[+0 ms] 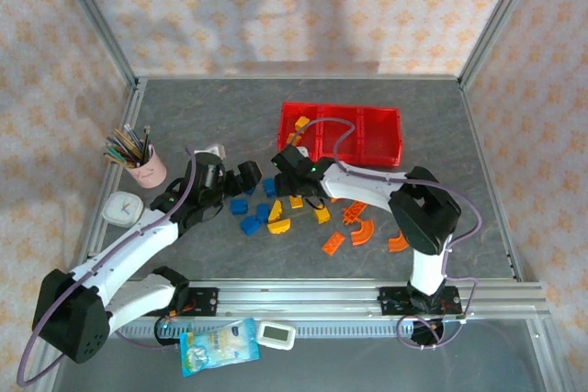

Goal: Sort the legos into containers by color
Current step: Pick up the lego from the center of the table, then place the lego in the container.

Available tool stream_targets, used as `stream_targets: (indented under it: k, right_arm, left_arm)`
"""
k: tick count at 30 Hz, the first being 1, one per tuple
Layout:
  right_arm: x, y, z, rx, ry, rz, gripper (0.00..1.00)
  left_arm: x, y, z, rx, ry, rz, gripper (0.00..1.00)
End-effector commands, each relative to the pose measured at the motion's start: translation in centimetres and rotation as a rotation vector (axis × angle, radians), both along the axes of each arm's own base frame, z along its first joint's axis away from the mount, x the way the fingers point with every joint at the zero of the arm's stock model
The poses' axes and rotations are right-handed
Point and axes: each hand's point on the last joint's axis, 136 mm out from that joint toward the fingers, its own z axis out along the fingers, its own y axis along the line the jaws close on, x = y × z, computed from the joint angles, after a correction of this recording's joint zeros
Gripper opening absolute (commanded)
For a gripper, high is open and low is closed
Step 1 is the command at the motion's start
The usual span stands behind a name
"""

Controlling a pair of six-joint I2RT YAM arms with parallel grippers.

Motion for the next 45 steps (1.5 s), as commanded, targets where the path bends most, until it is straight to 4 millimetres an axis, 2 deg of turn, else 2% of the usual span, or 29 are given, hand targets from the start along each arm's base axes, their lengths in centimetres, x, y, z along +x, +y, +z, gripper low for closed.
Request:
stream_targets:
  k: [1,14,26,34,40,45]
  right_arm:
    - [0.3,-0.7,-1.5,-0.051,-0.008,-0.036,0.66]
    - [0.1,-0.5,-3.8,-0.111,0.014,-0.014,0.55]
    - [0.1,-1.2,-4.6,-0.165,0.006,-0.014,0.4]
    - [0.7,-0.6,-2.8,-0.138,-0.026,-0.018,0.33]
    - [2.0,-0.8,0.4,-0.104,-0.073,-0.037,0.33]
    - [4.0,-1.5,3.2,-0.065,-0.117,-0.068,0.34]
  left_arm:
    - [-0.6,0.3,-0.3,0.028,0.006,-0.006,0.99]
    - [-0.7,1.2,0.0,0.045,-0.013,0.032,0.99]
    - [-0.5,1.2,0.5,0.038,-0.025,0.041,0.99]
    - [-0.2,0.9,1.1,0.021,-0.037,0.039,0.99]
    - [0.2,0.9,2.0,0.023,-0.061,0.04,0.99]
    - [1.1,0.5,3.2,0.013,-0.093,0.038,0.99]
